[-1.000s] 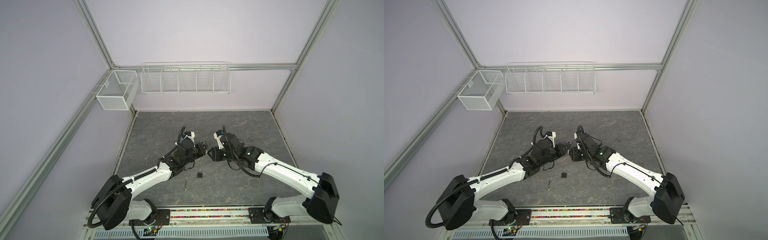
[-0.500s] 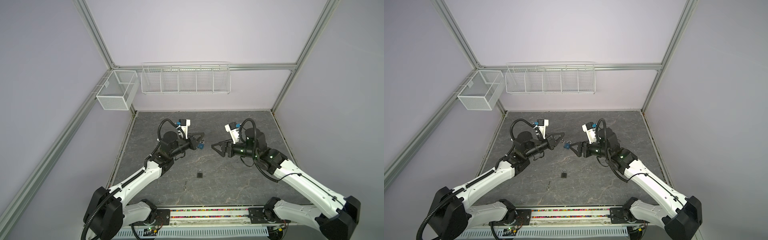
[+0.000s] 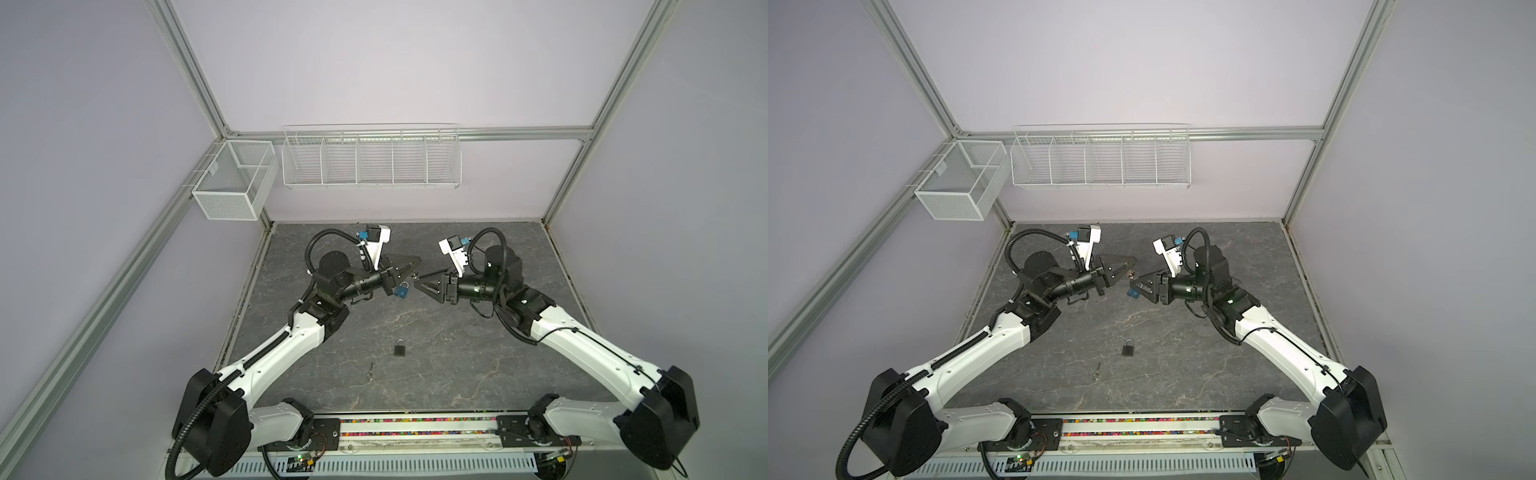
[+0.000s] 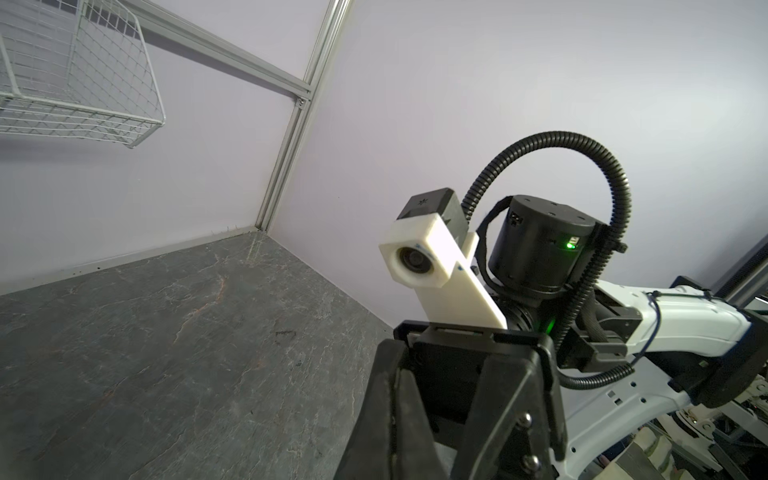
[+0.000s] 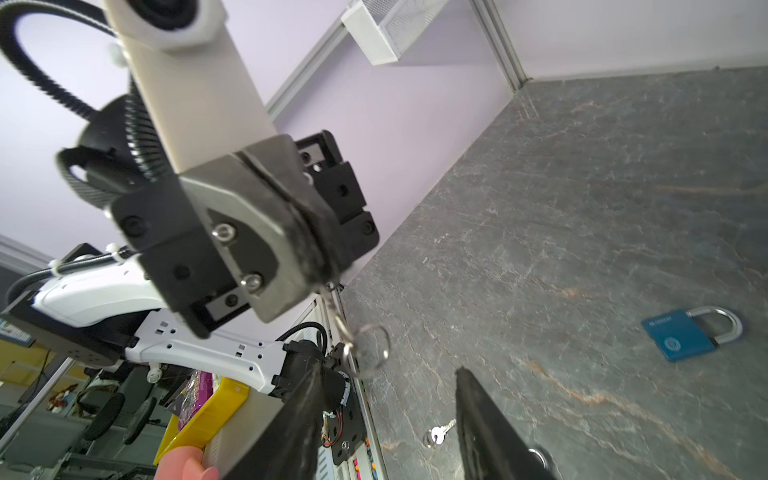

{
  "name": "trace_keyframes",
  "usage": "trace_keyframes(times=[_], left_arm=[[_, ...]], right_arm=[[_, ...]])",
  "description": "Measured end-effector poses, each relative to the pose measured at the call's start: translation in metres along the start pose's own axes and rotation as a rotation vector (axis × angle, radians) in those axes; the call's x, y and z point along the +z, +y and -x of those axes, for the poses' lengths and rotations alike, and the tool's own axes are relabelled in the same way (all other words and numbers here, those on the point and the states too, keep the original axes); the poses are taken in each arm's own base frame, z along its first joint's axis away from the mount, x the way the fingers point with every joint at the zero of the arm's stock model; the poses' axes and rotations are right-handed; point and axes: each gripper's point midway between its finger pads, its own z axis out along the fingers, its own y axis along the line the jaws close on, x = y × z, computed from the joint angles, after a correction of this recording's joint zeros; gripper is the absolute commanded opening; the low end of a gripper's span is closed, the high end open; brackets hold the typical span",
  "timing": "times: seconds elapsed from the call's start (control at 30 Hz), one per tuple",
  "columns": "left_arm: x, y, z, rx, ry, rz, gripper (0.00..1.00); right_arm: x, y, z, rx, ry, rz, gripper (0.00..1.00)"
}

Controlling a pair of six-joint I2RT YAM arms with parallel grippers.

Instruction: Unlock with the key

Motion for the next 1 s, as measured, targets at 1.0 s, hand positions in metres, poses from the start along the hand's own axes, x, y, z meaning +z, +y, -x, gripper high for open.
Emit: trace_keyframes(times=[1.0], left_arm=[[0.006, -0.007, 0.003, 0.002, -0.004, -0.069, 0.0]], right_arm=[[0.005, 0.015, 0.015, -0.058, -0.043, 0.102, 0.11]])
